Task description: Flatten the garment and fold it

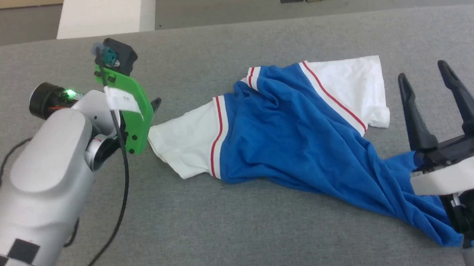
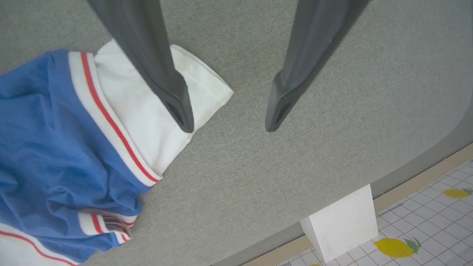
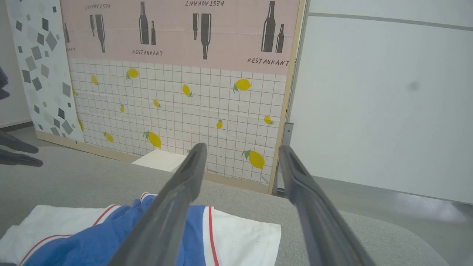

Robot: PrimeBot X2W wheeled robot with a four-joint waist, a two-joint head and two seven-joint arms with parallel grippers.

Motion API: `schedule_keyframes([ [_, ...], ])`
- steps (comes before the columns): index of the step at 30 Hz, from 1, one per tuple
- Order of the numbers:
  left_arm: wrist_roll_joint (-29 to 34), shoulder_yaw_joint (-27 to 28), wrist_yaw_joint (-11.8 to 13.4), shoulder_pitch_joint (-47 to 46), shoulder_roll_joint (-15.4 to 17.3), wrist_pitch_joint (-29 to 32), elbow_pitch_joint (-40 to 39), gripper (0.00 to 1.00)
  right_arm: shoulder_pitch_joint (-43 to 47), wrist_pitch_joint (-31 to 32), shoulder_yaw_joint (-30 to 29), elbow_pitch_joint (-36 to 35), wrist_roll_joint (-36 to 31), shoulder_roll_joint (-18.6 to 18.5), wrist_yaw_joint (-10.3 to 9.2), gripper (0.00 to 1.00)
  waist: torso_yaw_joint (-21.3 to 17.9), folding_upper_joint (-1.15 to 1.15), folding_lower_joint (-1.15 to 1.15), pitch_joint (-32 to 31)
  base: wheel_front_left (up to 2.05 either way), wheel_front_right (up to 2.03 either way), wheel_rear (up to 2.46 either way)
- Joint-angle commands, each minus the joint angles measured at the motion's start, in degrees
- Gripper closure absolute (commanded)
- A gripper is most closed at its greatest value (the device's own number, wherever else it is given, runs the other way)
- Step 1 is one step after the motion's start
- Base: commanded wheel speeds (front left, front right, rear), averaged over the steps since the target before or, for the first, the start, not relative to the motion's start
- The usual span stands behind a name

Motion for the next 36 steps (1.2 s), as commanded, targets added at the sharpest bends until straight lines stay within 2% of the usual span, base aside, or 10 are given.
schedule_keyframes([
  [1,-1.5,-1.9,-0.2,-1.8,1.0,2.0,0.5,0.00,0.8,0.0,0.0,-0.9,-0.2,0.7,-0.09,0.00,-1.0,0.00,0.00,1.2,0.00,0.00,0.00],
  [5,-5.1,-7.7,-0.2,-4.3,2.5,7.9,1.9,0.00,1.4,0.1,0.0,-2.7,-0.1,2.1,-0.09,0.00,-2.4,0.00,0.00,3.2,0.00,0.00,0.00],
  [17,-12.0,-20.3,-0.2,-7.0,5.8,16.0,5.3,0.00,0.1,-0.4,0.3,-2.9,-0.4,4.1,-0.09,0.00,-5.9,0.00,0.00,7.5,0.00,0.00,0.00],
  [18,-12.7,-21.7,-0.2,-7.0,6.1,16.8,5.1,0.09,0.0,-0.5,0.2,-2.7,-0.5,4.1,-0.09,0.00,-5.9,0.00,0.00,7.6,0.00,0.00,0.00],
  [20,-13.8,-23.1,-0.2,-7.4,6.6,16.4,4.6,1.00,-0.1,-0.5,0.1,-2.3,-0.6,4.0,-0.09,0.00,-5.8,0.00,0.00,7.6,0.00,0.00,0.00],
  [25,-16.9,-25.8,-0.2,-8.4,7.9,14.0,2.1,1.00,-1.0,-0.2,-0.3,-1.2,-0.9,2.7,-0.09,0.00,-4.7,0.00,0.00,6.3,0.00,0.00,0.00],
  [28,-19.2,-25.6,-0.2,-8.8,10.1,9.8,-0.2,1.00,-3.3,0.7,-0.3,-1.0,-0.4,0.7,-0.09,0.00,-4.1,0.00,0.00,5.1,0.00,0.00,0.00],
  [33,-20.6,-25.1,-0.2,-9.0,14.8,5.0,-3.5,1.00,-9.1,4.1,-0.8,-0.1,0.6,-4.8,-0.09,0.00,-2.1,0.00,0.00,3.6,0.00,0.00,0.00],
  [36,-21.4,-24.5,-0.2,-8.8,16.7,2.7,-5.3,1.00,-12.9,9.4,1.6,1.6,1.9,-9.7,-0.09,0.00,-0.4,0.00,0.00,3.5,0.00,0.00,0.00],
])
